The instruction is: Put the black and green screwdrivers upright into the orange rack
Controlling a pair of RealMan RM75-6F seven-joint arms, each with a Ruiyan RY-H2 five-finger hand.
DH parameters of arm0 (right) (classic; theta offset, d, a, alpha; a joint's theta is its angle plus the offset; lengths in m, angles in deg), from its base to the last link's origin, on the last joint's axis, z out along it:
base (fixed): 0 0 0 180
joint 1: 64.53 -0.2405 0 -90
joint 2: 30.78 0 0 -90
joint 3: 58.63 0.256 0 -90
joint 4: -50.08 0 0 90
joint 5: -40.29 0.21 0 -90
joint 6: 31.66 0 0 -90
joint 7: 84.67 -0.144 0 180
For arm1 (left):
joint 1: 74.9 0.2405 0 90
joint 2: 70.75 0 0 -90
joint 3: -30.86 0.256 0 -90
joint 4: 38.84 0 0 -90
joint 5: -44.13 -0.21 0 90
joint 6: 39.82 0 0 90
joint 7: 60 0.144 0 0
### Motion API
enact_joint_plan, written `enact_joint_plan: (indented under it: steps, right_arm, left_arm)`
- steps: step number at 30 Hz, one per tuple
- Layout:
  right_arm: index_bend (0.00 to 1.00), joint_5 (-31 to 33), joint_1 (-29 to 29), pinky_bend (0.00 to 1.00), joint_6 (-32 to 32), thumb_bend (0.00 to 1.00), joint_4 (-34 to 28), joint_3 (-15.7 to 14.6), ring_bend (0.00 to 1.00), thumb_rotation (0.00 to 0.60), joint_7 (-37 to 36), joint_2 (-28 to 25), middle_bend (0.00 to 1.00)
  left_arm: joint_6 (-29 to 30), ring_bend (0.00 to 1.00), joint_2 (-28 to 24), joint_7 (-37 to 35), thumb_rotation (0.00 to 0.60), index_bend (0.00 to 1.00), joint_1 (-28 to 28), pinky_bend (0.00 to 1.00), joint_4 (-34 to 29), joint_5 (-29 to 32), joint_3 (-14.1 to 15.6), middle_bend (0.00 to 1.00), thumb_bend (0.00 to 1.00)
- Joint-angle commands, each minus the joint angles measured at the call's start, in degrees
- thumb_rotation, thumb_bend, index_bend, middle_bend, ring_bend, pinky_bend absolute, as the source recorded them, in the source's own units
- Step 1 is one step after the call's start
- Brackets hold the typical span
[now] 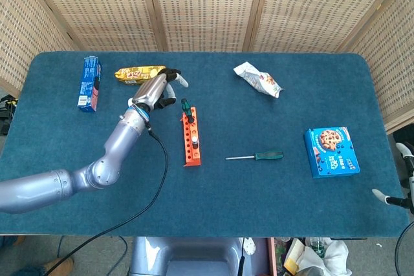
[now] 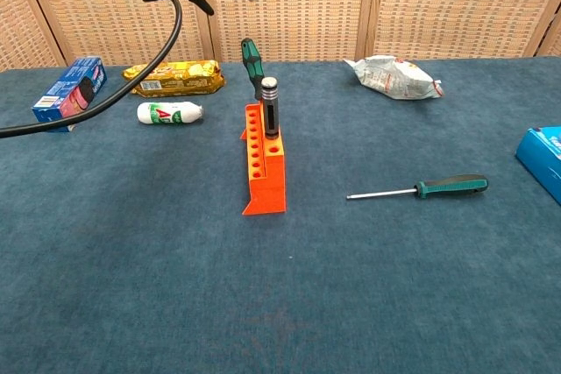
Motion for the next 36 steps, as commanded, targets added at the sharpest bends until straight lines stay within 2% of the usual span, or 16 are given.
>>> enact_joint_plan:
  steps: [1, 15, 26, 36]
  right_arm:
    - [0.00, 0.18, -0.02, 0.00, -0.07, 0.00, 0.10, 0.06, 0.00, 0.600, -0.05, 0.04, 0.00]
    - [0.00, 0.35, -0.04, 0.00, -0.28, 0.00, 0.50, 0.19, 0.00, 0.600, -0.65, -0.02, 0.00]
    - [0.00, 0.17, 0.06, 0.00, -0.24, 0.00, 0.45, 0.21, 0.00, 0.600, -1.21, -0.23, 0.00]
    - [0.00, 0.04, 0.11, 0.00, -0.17, 0.00, 0.40, 0.18, 0.00, 0.600, -1.31, -0.28, 0.00]
  left_arm:
    - [-1.84, 0.11, 1.49, 0.00, 0.600, 0.36, -1.22, 0.19, 2.50, 2.52, 1.06, 0.17, 1.00]
    - [-5.45, 0.13, 4.03, -2.46, 0.600, 0.37, -2.02, 0.20, 5.74, 4.04, 2.25, 0.21, 1.00]
    - [-8.78, 0.14, 3.09, -3.99, 0.600, 0.36, -3.34, 0.24, 3.69, 5.50, 3.01, 0.23, 1.00]
    - [-8.83, 0.16, 1.33, -4.70, 0.600, 0.37, -4.81, 0.25, 1.69, 7.24, 4.85, 0.23, 1.00]
